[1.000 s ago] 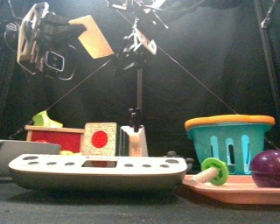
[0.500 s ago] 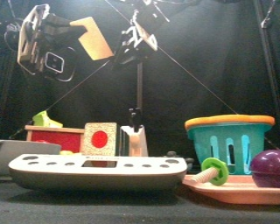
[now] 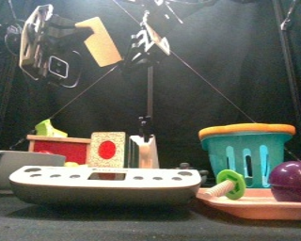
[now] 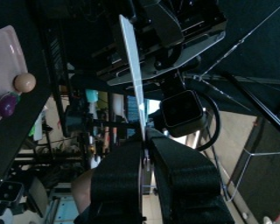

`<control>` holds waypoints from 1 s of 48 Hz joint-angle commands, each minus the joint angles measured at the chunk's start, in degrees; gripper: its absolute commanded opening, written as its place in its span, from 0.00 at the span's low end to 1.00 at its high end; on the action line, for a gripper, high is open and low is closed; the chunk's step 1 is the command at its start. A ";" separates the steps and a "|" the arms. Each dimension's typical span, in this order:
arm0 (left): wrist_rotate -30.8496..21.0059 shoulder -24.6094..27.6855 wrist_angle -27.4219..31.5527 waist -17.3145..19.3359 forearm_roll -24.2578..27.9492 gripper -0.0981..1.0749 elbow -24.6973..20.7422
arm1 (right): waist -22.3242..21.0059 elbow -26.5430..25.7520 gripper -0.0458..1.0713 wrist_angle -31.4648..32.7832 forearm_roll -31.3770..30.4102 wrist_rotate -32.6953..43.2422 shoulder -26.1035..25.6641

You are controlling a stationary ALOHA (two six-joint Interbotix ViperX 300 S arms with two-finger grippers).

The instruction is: Grab cleaver handle

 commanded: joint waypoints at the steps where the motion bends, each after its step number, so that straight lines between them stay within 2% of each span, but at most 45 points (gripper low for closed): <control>1: 1.32 0.00 -0.35 0.09 0.26 0.53 -0.70 | -0.09 -0.70 0.50 -0.09 -0.09 0.18 -1.23; 18: 6.77 -1.05 -0.44 0.35 0.18 0.69 -0.62 | -0.18 -0.18 0.48 -0.09 0.62 0.18 -1.23; 28: 9.67 -3.25 -0.09 1.05 -0.70 0.70 0.26 | -0.09 -0.09 0.48 0.00 1.93 0.18 -1.23; 39: 9.84 -5.27 -0.09 2.11 -1.76 0.70 1.67 | -0.09 0.18 0.47 -0.09 4.39 0.18 -1.23; 48: 10.02 -6.86 0.09 3.25 -1.23 0.70 2.46 | 0.26 0.79 0.48 -0.09 9.67 0.18 -1.58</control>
